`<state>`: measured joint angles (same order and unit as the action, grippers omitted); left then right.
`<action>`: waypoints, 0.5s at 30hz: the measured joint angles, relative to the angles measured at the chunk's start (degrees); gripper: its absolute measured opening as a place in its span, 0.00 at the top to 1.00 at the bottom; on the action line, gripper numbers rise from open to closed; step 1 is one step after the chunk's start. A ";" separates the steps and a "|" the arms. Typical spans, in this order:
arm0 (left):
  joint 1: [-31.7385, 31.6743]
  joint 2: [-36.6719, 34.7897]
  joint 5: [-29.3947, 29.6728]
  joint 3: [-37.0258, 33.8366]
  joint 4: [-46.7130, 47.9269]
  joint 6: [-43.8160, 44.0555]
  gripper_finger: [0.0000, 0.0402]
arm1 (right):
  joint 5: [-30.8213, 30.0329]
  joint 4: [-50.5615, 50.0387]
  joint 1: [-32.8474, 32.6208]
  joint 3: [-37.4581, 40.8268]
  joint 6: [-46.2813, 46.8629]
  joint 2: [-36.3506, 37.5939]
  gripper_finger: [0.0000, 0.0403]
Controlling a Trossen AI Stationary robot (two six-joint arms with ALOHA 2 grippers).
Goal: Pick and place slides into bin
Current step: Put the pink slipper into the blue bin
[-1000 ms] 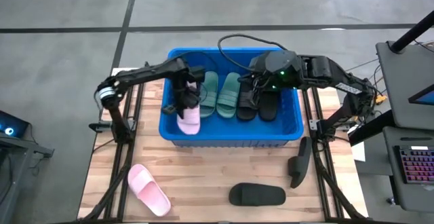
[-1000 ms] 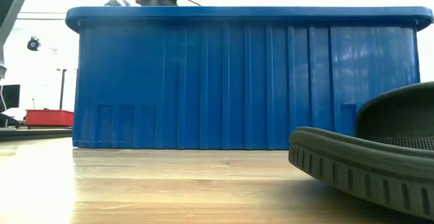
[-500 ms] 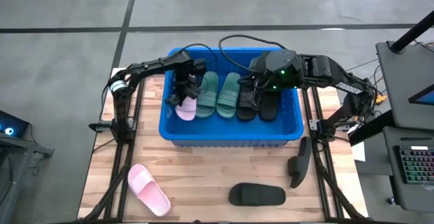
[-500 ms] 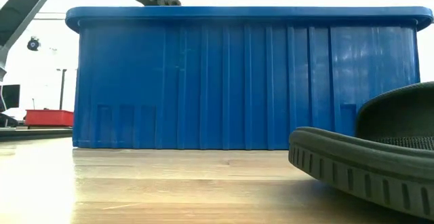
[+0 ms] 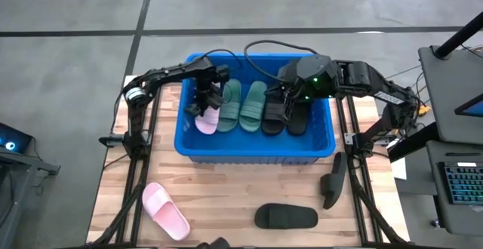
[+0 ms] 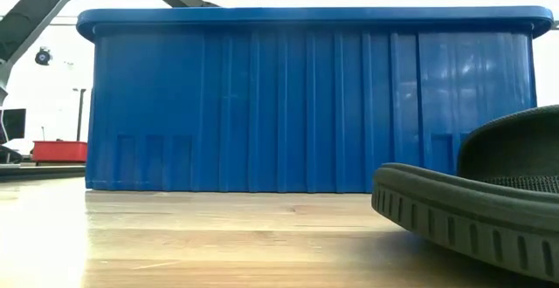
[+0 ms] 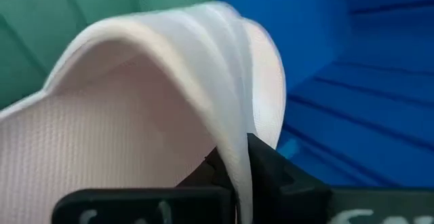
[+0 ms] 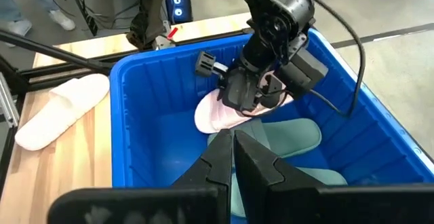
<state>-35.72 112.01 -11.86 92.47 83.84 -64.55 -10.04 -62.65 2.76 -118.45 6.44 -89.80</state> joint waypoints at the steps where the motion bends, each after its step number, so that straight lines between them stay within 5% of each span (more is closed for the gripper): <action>1: 0.10 0.42 0.14 -0.02 -0.21 -0.15 1.00 | 0.00 -0.13 0.00 0.00 0.00 0.11 0.98; 15: 1.83 -0.31 -4.13 5.18 -2.65 -2.16 1.00 | -0.01 -0.12 0.00 0.00 0.57 0.72 0.98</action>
<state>-33.89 111.70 -16.00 97.64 81.20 -66.71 -10.05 -62.78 2.76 -118.45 7.01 -89.08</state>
